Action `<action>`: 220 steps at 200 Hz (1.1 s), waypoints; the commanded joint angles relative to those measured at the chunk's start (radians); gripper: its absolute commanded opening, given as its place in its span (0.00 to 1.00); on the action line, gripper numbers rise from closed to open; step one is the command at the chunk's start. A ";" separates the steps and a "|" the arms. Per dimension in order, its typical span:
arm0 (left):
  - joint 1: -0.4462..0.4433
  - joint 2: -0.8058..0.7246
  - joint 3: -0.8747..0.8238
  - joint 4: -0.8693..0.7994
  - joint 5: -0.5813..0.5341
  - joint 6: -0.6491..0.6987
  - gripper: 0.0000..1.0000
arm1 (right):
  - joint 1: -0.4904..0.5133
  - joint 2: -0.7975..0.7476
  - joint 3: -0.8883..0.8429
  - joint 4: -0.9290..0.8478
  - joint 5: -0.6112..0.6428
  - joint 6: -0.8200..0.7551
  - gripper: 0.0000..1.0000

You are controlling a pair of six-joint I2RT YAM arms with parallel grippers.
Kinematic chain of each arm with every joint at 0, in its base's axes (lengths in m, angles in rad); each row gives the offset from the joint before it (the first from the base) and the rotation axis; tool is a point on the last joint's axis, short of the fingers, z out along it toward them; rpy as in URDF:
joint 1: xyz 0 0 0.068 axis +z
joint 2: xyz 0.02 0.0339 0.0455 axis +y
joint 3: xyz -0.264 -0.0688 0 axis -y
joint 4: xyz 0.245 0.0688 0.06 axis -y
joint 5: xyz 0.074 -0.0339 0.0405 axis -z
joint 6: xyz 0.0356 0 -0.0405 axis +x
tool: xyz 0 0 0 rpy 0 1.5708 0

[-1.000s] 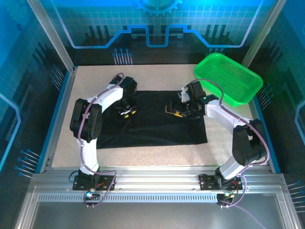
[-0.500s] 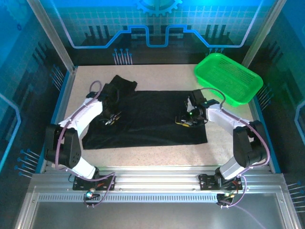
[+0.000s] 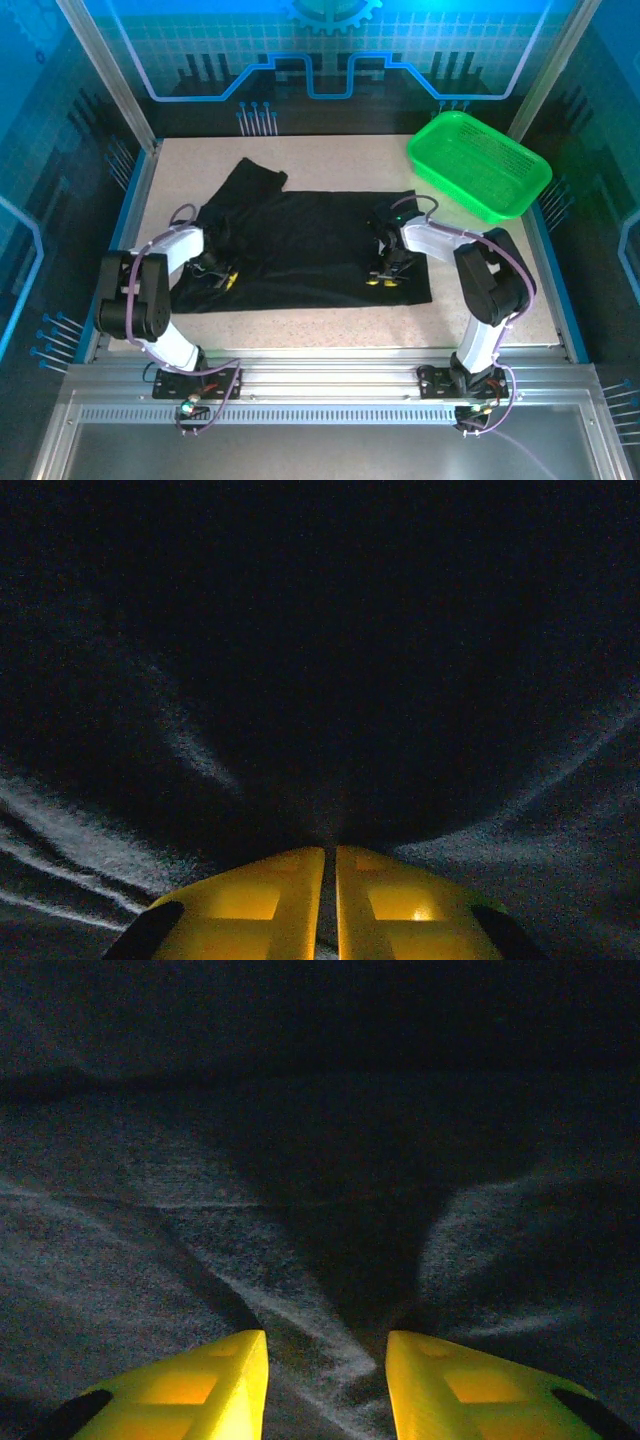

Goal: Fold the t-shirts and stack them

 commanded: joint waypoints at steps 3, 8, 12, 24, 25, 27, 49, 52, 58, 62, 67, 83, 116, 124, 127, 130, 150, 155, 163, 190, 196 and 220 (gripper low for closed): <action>0.100 -0.011 -0.087 -0.030 -0.047 -0.020 0.14 | 0.080 0.039 0.021 -0.065 -0.030 -0.002 0.39; 0.115 -0.016 -0.091 -0.035 -0.047 -0.016 0.14 | 0.094 0.043 0.029 -0.067 -0.032 -0.001 0.39; 0.125 -0.020 -0.093 -0.036 -0.047 -0.010 0.14 | 0.104 0.047 0.036 -0.068 -0.034 0.000 0.40; 0.152 -0.030 -0.104 -0.039 -0.046 0.004 0.14 | 0.126 0.057 0.051 -0.067 -0.042 0.002 0.40; 0.154 -0.031 -0.104 -0.038 -0.046 0.004 0.14 | 0.126 0.058 0.052 -0.067 -0.043 0.002 0.40; 0.158 -0.032 -0.105 -0.037 -0.046 0.006 0.14 | 0.128 0.060 0.054 -0.067 -0.044 0.002 0.40; 0.186 -0.042 -0.112 -0.038 -0.044 0.022 0.14 | 0.141 0.078 0.079 -0.066 -0.058 0.008 0.40; 0.188 -0.043 -0.112 -0.037 -0.044 0.023 0.15 | 0.141 0.079 0.081 -0.065 -0.060 0.009 0.40; 0.190 -0.048 -0.110 -0.034 -0.042 0.027 0.15 | 0.141 0.074 0.088 -0.066 -0.058 0.010 0.41; 0.190 -0.051 -0.107 -0.033 -0.041 0.031 0.17 | 0.139 0.069 0.092 -0.069 -0.052 0.010 0.41; 0.189 -0.055 -0.096 -0.031 -0.036 0.039 0.18 | 0.139 0.057 0.099 -0.068 -0.044 0.009 0.41; 0.168 -0.086 -0.039 -0.055 -0.040 0.053 0.23 | 0.130 0.002 0.113 -0.064 -0.007 0.000 0.43; 0.079 -0.110 0.179 -0.099 -0.117 0.106 0.41 | 0.044 -0.085 0.173 -0.049 0.111 -0.041 0.45; 0.070 -0.083 0.238 -0.082 -0.117 0.122 0.43 | 0.013 -0.076 0.200 -0.040 0.132 -0.057 0.45; 0.067 -0.070 0.257 -0.073 -0.113 0.128 0.43 | 0.002 -0.069 0.211 -0.036 0.137 -0.062 0.45; 0.067 -0.052 0.280 -0.066 -0.109 0.135 0.44 | -0.009 -0.060 0.225 -0.034 0.144 -0.067 0.45; 0.067 0.085 0.446 -0.042 -0.091 0.164 0.44 | -0.062 0.044 0.348 -0.018 0.219 -0.115 0.44; 0.067 0.118 0.481 -0.030 -0.090 0.172 0.44 | -0.071 0.074 0.378 -0.015 0.248 -0.128 0.44; 0.069 0.172 0.532 -0.014 -0.088 0.176 0.44 | -0.082 0.124 0.436 -0.015 0.296 -0.142 0.44; 0.076 0.311 0.658 0.089 -0.032 0.184 0.44 | -0.130 0.300 0.630 -0.065 0.454 -0.134 0.45; 0.078 0.339 0.679 0.117 -0.018 0.187 0.44 | -0.141 0.335 0.662 -0.071 0.467 -0.137 0.46; 0.086 0.415 0.743 0.207 0.033 0.195 0.44 | -0.188 0.424 0.743 -0.033 0.445 -0.167 0.48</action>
